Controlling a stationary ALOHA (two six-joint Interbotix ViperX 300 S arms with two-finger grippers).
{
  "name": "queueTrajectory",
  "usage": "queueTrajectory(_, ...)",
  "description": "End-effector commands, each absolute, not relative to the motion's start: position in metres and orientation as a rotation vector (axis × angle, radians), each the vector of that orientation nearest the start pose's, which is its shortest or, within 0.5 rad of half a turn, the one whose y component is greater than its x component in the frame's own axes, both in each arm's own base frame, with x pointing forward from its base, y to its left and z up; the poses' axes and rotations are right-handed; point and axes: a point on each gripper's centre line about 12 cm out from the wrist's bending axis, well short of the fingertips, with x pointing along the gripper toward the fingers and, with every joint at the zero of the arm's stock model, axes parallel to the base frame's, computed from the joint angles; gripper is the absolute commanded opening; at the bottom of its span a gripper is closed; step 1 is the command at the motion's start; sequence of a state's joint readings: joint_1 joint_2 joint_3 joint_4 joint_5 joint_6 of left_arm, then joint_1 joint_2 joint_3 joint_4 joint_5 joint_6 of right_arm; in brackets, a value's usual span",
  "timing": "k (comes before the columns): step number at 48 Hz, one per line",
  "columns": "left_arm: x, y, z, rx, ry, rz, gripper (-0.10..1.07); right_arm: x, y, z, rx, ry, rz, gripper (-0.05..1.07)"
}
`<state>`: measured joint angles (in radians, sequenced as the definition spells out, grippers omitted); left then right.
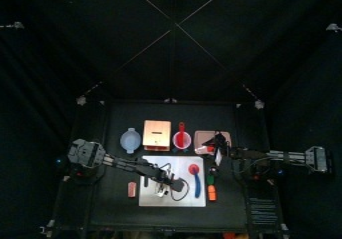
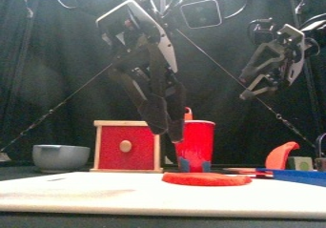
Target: Grab bottom half of dough
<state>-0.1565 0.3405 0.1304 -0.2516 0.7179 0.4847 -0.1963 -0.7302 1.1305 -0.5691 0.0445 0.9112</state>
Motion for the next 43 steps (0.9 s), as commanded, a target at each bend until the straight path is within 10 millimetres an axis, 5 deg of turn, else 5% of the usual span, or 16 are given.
queueTrajectory(1, 0.473, -0.086, 0.162, 0.275, 1.079, -0.460, 0.97, 0.225, -0.046, 0.228, 0.381, 0.381, -0.283, 1.00)
queueTrajectory(24, 0.480, -0.073, 0.129, 0.309, 1.107, -0.449, 0.97, 0.222, -0.040, 0.222, 0.420, 0.427, -0.290, 1.00)
queueTrajectory(43, 0.475, -0.086, 0.114, 0.278, 1.102, -0.441, 0.97, 0.223, -0.040, 0.224, 0.423, 0.421, -0.288, 1.00)
